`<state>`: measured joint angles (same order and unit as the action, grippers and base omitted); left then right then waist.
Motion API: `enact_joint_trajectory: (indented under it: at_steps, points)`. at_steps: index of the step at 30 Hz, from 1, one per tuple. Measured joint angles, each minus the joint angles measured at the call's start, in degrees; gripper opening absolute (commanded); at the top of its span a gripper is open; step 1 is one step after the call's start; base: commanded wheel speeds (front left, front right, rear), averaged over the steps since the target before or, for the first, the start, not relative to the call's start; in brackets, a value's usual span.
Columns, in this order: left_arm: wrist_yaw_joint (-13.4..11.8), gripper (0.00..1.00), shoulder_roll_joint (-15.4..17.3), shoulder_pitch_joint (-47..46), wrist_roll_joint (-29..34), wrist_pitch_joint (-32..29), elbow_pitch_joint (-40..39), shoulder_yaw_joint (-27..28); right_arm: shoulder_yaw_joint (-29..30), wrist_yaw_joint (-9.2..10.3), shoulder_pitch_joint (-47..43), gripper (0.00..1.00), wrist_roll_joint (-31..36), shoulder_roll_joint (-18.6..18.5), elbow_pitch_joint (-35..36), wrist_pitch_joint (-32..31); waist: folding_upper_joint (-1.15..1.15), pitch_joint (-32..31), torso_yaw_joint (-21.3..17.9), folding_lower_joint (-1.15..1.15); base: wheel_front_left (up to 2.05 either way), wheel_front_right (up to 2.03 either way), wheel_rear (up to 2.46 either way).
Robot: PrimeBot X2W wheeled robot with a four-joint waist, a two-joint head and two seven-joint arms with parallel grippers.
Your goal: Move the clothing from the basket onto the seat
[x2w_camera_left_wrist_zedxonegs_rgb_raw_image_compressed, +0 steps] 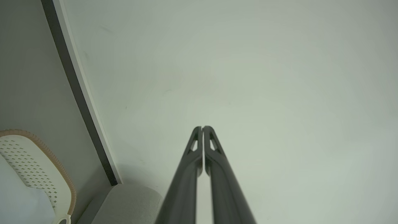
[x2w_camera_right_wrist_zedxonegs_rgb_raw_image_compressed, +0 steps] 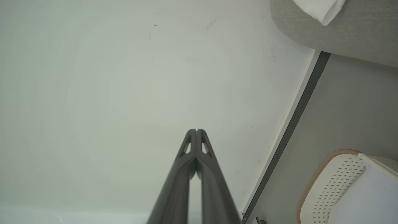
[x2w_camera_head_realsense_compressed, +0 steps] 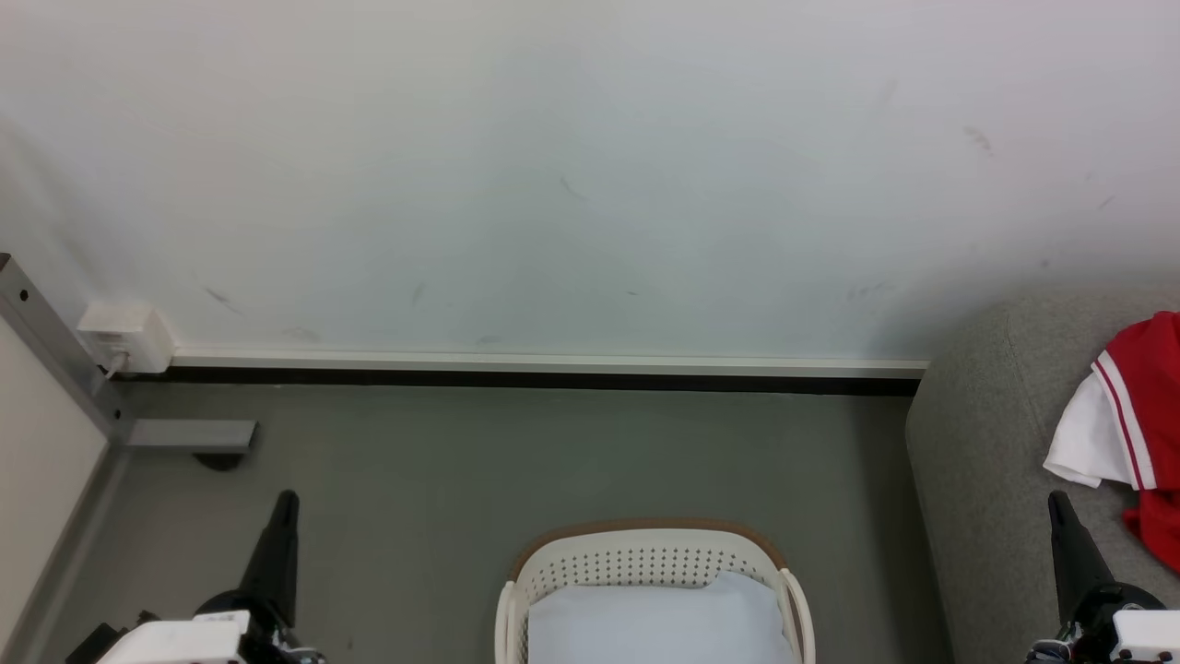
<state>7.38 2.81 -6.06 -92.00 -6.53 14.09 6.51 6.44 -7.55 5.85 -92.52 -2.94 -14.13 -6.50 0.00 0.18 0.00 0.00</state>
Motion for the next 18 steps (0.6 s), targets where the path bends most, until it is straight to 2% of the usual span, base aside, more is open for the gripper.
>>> enact_joint_trajectory:
  at_steps: [18]
  points:
    - [0.0,0.00,0.0,0.0,0.0,0.0,0.0,0.0,0.0,0.00,0.0,0.00,0.0,0.0,0.0,0.0,0.00,0.0,0.0,0.00,0.00,0.00,0.00]
